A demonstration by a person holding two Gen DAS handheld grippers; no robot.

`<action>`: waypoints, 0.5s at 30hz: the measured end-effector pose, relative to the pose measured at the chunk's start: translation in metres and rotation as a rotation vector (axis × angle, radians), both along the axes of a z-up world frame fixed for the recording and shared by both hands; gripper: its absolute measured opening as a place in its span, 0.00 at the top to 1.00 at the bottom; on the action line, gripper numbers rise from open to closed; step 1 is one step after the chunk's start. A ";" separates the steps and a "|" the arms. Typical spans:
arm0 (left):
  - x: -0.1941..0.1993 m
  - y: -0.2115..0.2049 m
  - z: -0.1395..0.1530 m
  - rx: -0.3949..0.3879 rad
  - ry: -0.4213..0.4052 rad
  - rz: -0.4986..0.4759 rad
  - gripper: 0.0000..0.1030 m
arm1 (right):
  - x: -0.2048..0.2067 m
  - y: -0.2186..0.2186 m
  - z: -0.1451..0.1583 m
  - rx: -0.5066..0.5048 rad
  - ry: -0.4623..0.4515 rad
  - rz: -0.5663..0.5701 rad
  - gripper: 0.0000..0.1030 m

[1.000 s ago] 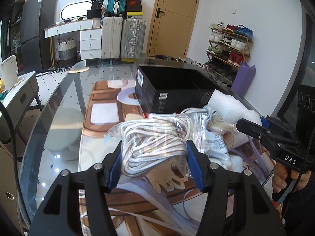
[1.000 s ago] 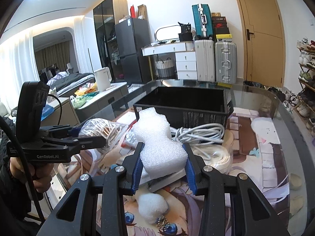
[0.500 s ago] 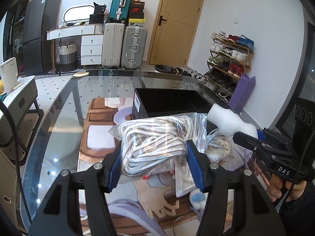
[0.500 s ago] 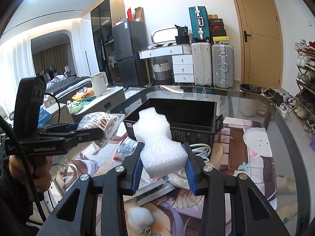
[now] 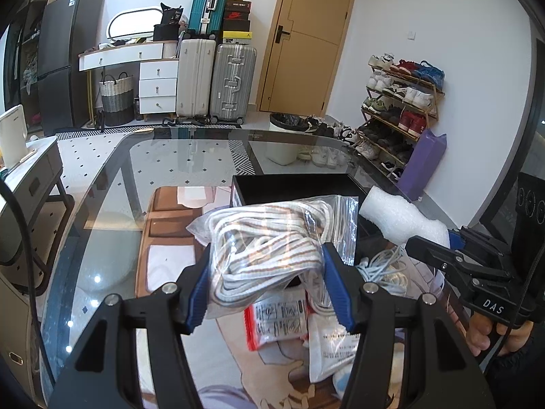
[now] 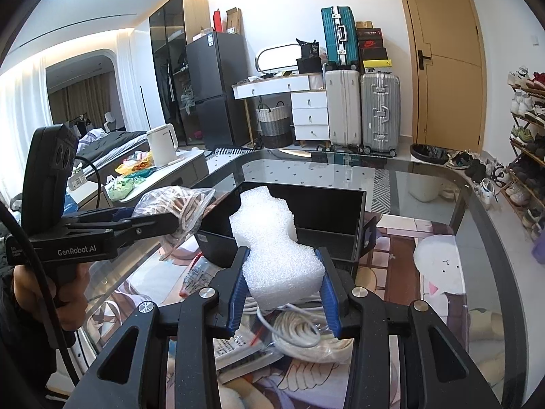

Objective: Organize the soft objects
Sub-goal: 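Lift the rope bag with the left gripper while the right carries the foam toward the black box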

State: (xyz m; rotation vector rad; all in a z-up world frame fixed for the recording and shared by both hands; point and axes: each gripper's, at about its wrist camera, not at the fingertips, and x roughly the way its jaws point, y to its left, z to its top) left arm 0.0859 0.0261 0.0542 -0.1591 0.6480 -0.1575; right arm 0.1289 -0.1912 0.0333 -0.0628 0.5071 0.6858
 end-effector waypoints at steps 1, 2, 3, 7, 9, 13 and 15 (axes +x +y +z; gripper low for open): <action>0.003 -0.001 0.001 0.005 0.001 0.000 0.43 | 0.002 0.000 0.001 -0.001 0.003 0.002 0.63; 0.005 -0.002 0.001 0.009 0.003 -0.001 0.43 | 0.004 0.000 0.001 0.000 0.005 0.003 0.63; 0.009 -0.003 0.001 0.012 0.008 -0.002 0.43 | 0.006 0.000 0.001 -0.001 0.010 0.004 0.63; 0.023 -0.008 0.001 0.020 0.019 -0.003 0.43 | 0.018 0.000 0.002 -0.003 0.020 0.009 0.63; 0.030 -0.008 0.001 0.023 0.024 -0.004 0.43 | 0.024 -0.001 0.003 0.004 0.025 0.007 0.63; 0.042 -0.010 0.000 0.024 0.031 -0.006 0.43 | 0.038 0.001 0.002 -0.006 0.040 0.013 0.63; 0.047 -0.009 -0.001 0.028 0.034 -0.003 0.43 | 0.044 0.002 0.001 -0.011 0.043 0.015 0.63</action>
